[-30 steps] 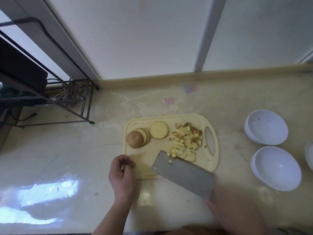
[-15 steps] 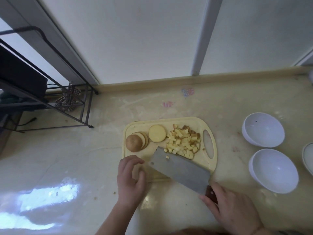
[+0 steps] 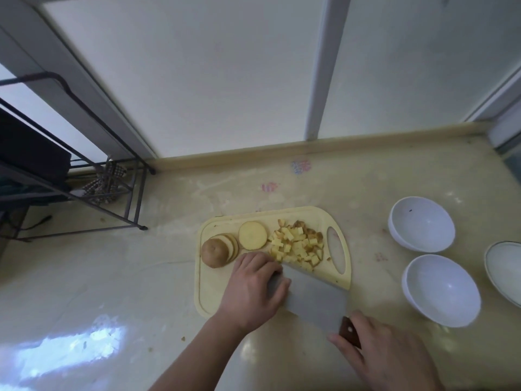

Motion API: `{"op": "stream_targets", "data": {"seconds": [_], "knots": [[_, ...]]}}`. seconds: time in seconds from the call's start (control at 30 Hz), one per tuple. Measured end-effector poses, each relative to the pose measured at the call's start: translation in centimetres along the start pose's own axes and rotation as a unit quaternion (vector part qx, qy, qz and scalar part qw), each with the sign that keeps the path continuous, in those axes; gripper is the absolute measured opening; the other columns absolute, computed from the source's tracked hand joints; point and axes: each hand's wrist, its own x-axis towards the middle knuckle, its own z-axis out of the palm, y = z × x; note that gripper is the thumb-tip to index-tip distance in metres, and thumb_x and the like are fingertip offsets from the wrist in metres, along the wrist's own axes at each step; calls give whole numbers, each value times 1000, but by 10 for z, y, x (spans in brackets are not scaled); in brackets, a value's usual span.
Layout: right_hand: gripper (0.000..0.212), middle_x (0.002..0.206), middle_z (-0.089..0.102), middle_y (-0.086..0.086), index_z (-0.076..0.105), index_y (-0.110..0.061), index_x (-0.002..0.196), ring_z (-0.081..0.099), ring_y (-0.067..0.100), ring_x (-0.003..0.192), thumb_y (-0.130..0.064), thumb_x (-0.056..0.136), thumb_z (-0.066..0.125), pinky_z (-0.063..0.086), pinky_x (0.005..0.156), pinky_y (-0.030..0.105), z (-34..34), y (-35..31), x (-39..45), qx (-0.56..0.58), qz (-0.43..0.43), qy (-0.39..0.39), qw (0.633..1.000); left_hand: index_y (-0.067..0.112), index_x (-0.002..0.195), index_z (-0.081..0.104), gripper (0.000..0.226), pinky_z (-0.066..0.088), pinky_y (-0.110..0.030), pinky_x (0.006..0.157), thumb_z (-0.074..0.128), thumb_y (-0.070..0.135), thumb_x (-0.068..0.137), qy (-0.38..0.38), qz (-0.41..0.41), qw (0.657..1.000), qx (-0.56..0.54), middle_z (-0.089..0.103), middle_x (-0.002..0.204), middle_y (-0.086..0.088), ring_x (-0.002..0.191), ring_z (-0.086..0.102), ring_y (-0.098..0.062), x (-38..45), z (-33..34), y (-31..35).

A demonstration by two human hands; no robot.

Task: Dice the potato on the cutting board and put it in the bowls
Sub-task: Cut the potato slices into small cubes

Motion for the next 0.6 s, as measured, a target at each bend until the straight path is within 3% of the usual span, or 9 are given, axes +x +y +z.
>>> {"op": "stream_targets", "data": {"seconds": [0.17,0.3,0.37,0.43,0.47,0.5,0.53,0.6], "knots": [[78,40,56,-6,65,-25,69,50,13,26,-73,97,9,16,34,23,-2,0,-1,-1,-3,-7,1000,16,122,68,51,44,-33,103,49,55,94,-60,16,998,4,63,123,2,115,54,-15,12,-7,-2],[76,38,52,-3,59,-25,64,48,12,25,-74,96,11,16,32,23,-4,10,-6,6,-9,-21,1000,16,111,73,35,49,-29,94,56,42,94,2,26,998,-58,68,115,3,111,57,-11,26,-21,-13],[74,38,52,-5,54,-28,64,47,8,26,-78,94,9,15,33,19,-13,13,-7,35,19,-77,996,16,109,74,26,52,-28,88,64,29,89,57,12,998,-26,69,114,0,110,58,-15,40,-30,-29],[71,54,59,-12,42,-38,77,53,0,40,-90,79,-6,30,36,19,-26,16,-6,52,63,-169,982,19,129,64,47,47,-42,102,65,31,83,-12,-28,998,54,60,134,-2,125,50,-24,55,-40,-45],[77,69,61,-17,35,-42,84,58,-1,55,-94,63,-18,46,47,20,-24,17,-8,43,49,-150,987,23,141,53,60,36,-44,112,65,36,84,-83,-48,991,94,49,145,0,134,41,-26,60,-44,-51],[87,81,61,-20,32,-44,89,59,-2,70,-93,48,-26,54,65,19,-24,17,-9,40,57,-177,982,26,149,42,70,26,-43,116,65,41,84,-142,-55,980,131,40,152,3,140,33,-25,65,-47,-54],[94,91,59,-22,35,-46,95,60,-3,82,-92,41,-26,53,80,17,-28,17,-4,52,85,-218,971,29,152,35,76,21,-43,116,65,45,85,-179,-45,969,163,35,155,5,142,30,-23,69,-48,-56],[92,107,58,-21,45,-43,112,61,-1,108,-93,52,-4,44,93,15,-26,22,4,104,151,-305,935,30,153,33,76,19,-43,115,63,52,86,-190,-11,962,196,35,154,5,139,33,-21,75,-48,-57]]}}
